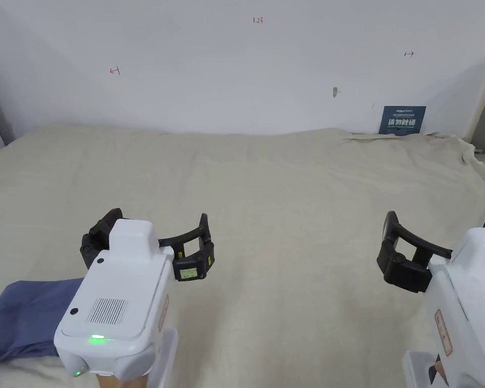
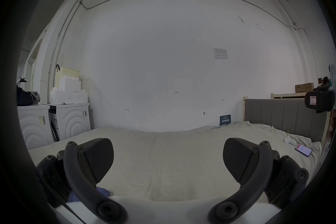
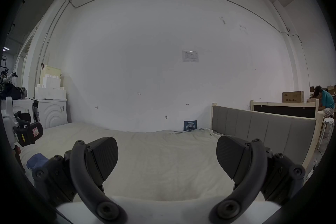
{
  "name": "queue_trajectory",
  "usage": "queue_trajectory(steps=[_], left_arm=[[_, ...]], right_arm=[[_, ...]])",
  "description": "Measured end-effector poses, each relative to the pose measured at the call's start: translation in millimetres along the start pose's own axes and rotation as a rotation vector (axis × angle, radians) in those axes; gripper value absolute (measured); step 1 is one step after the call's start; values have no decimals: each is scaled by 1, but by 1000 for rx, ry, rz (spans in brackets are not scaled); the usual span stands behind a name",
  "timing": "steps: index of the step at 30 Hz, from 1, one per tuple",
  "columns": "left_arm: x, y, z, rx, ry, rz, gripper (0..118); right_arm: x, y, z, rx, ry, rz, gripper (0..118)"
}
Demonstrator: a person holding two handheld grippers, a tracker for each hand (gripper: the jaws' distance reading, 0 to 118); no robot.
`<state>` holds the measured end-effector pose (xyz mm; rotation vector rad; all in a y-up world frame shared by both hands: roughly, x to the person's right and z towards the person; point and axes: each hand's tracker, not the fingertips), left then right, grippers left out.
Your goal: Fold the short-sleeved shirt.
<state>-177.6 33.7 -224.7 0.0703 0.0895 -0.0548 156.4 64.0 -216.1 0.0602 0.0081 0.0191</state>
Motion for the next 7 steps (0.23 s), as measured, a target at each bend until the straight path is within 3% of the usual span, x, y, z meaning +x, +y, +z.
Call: queue_trajectory(steps=[7], left_arm=[[0,-1,0,0,0,0,118]], right_arm=[[2,-2,-1,-1,5,3,109]])
